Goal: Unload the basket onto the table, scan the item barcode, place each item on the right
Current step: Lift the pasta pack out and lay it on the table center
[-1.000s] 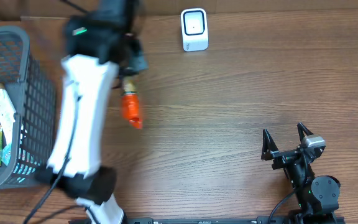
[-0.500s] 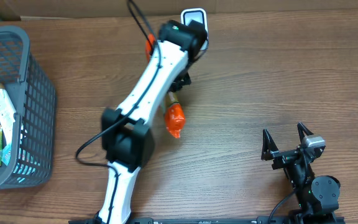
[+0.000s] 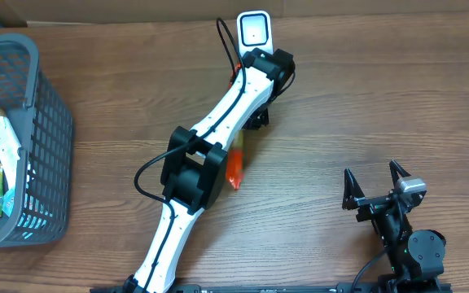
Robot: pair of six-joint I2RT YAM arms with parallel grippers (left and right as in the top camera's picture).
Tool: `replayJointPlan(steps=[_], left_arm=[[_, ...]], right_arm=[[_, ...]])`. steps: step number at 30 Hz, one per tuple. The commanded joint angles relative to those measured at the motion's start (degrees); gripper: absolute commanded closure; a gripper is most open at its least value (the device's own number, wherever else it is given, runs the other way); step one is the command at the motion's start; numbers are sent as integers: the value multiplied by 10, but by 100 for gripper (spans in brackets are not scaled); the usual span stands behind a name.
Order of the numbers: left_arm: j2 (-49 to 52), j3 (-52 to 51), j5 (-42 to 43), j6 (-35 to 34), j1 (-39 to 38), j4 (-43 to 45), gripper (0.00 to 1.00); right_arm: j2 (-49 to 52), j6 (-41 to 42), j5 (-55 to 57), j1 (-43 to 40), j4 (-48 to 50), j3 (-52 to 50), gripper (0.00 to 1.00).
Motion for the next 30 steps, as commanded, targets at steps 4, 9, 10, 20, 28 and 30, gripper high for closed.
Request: replayJointPlan(steps=[4, 9, 10, 20, 28, 30], left_arm=[[-33, 119, 6, 95, -1, -34, 34], [-34, 221, 27, 105, -1, -74, 33], [-34, 241, 28, 105, 1, -83, 33], [-132, 357, 76, 122, 63, -104, 34], [-301, 344, 106, 144, 196, -104, 34], [-358, 316, 106, 144, 269, -104, 34]], right_arm=[[-5, 2, 4, -2, 2, -6, 0], [-5, 2, 4, -2, 2, -6, 0], [-5, 2, 4, -2, 3, -6, 0], [-5, 2, 4, -2, 3, -6, 0], [-5, 2, 4, -2, 2, -6, 0], [-5, 2, 4, -2, 2, -6, 0]])
